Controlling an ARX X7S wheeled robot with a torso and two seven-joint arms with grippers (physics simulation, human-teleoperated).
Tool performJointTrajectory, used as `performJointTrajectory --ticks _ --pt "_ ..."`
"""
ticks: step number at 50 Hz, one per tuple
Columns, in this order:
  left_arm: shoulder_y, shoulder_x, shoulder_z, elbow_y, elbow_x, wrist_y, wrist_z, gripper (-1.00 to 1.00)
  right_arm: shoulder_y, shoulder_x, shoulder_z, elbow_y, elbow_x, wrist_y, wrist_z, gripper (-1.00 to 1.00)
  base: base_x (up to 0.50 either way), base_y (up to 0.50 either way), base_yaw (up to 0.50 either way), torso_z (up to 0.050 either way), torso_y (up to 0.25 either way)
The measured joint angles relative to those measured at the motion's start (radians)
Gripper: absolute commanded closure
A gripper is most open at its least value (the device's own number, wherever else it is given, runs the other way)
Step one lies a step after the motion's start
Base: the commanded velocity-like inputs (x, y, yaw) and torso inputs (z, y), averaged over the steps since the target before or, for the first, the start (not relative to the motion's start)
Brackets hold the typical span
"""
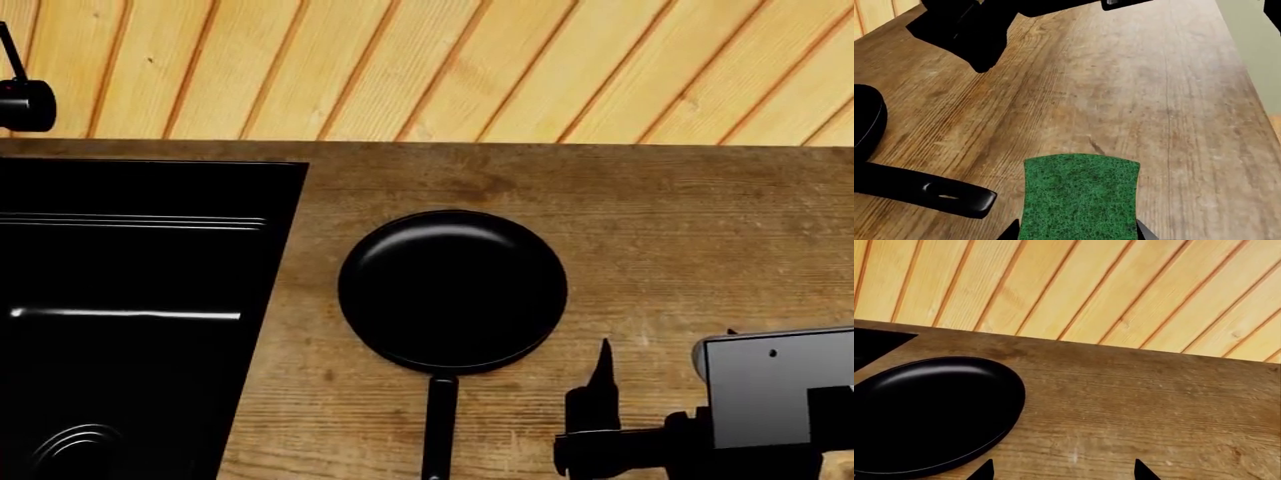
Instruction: Pick the pan and sponge and place them into the sink. Then turn on the water.
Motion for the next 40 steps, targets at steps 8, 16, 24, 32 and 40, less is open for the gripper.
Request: performJointTrajectory --ticks 8,16,24,32,40 --pt "0.002 -0.005 0.004 0.022 0.016 -0.009 -0.01 1.0 0.005 0.0 0.004 0.002 0.003 0.003 0.006 -1.0 0.0 0.0 0.0 0.0 0.0" --pt "-0.006 -0.026 -0.034 0.076 -0.015 -0.042 -0.018 1.0 0.018 0.0 0.008 0.007 0.005 0.02 0.021 -1.0 0.0 0.0 0.0 0.0 0.0" --pt "-0.017 -0.04 -0.132 0.138 -0.098 -0.092 -0.044 1.0 0.05 -0.001 0.007 0.012 0.011 0.072 0.049 -1.0 0.0 0.0 0.0 0.0 0.0" --pt "-0.035 -0.07 -0.296 0.214 -0.242 -0.16 -0.09 1.0 0.104 -0.008 -0.001 0.029 0.023 0.145 0.077 -1.0 0.0 0.0 0.0 0.0 0.0" --pt "-0.061 -0.09 -0.439 0.217 -0.351 -0.225 -0.158 1.0 0.172 -0.04 -0.008 0.042 0.067 0.238 0.092 -1.0 0.0 0.0 0.0 0.0 0.0"
